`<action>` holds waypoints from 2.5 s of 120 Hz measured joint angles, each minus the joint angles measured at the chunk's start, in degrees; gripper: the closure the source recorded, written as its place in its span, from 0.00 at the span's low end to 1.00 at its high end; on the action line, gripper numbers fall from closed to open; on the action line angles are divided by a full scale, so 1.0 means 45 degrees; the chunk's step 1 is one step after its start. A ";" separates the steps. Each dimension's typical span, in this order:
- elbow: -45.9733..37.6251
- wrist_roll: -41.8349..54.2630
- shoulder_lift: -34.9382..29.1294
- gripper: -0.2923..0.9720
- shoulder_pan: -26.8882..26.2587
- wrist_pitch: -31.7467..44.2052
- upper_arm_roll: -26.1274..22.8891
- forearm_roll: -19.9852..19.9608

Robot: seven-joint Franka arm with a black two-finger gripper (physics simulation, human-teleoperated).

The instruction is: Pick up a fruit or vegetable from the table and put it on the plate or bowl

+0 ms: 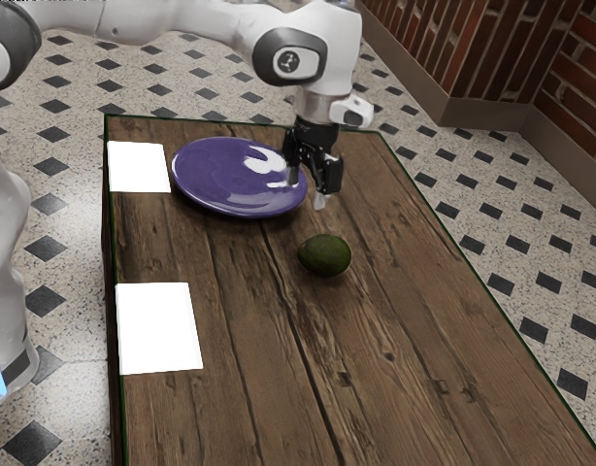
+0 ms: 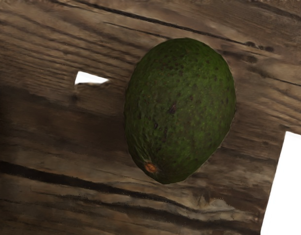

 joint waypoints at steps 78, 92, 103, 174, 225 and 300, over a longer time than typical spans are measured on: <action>-0.0621 0.9763 0.1680 0.23 -0.0940 0.2278 0.0568 -0.1550; -0.0647 1.0646 0.1924 0.23 -0.0670 0.2424 0.0598 -0.1725; -0.0617 1.1231 0.2327 0.23 -0.0407 0.2573 0.0598 -0.1915; -0.0040 1.3346 0.3648 0.38 -0.0677 0.3793 0.0567 -0.2799; -0.1754 1.3073 0.0019 0.46 0.0410 0.4220 0.3350 -0.2756; -0.2279 1.2990 -0.1365 0.24 0.2630 0.3149 0.2828 -0.3266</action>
